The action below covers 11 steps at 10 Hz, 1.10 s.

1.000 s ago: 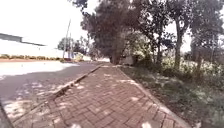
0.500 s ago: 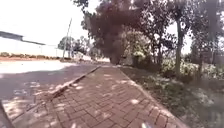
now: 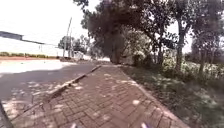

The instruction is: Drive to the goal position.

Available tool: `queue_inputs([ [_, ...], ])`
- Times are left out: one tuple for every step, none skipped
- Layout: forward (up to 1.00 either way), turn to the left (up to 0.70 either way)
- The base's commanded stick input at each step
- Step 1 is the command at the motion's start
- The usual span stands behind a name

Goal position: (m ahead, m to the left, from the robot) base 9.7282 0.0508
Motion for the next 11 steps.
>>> queue_inputs([
  [0.50, 0.00],
  [0.50, 0.00],
  [0.50, 0.00],
  [0.50, 0.00],
  [0.50, 0.00],
  [0.50, 0.00],
  [0.50, 0.00],
  [0.50, 0.00],
  [0.50, 0.00],
  [0.50, 0.00],
  [0.50, 0.00],
])
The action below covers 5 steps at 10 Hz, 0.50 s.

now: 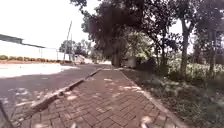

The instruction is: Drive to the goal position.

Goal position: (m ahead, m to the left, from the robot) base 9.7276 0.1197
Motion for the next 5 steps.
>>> queue_inputs([
  [0.50, 0.00],
  [0.50, 0.00],
  [0.50, 0.00],
  [0.50, 0.00],
  [0.50, 0.00],
])
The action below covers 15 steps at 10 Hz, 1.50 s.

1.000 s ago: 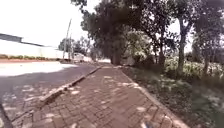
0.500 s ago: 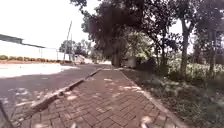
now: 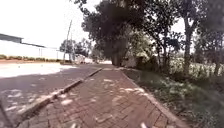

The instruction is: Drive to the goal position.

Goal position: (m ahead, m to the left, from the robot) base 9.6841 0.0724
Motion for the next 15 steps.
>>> queue_inputs([
  [0.50, 0.00],
  [0.50, 0.00],
  [0.50, 0.00],
  [0.50, 0.00],
  [0.50, 0.00],
  [0.50, 0.00],
  [0.50, 0.00],
  [0.50, 0.00],
  [0.50, 0.00],
  [0.50, 0.00],
  [0.50, 0.00],
  [0.50, 0.00],
  [0.50, 0.00],
  [0.50, 0.00],
  [0.50, 0.00],
])
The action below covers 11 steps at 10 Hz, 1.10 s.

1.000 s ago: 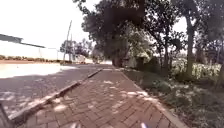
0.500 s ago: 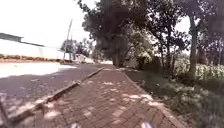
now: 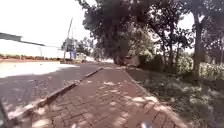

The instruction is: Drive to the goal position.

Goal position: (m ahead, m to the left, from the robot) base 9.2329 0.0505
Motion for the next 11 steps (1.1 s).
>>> queue_inputs([
  [0.50, 0.00],
  [0.50, 0.00],
  [0.50, 0.00],
  [0.50, 0.00],
  [0.50, 0.00],
  [0.50, 0.00],
  [0.50, 0.00],
  [0.50, 0.00],
  [0.50, 0.00],
  [0.50, 0.00],
  [0.50, 0.00],
])
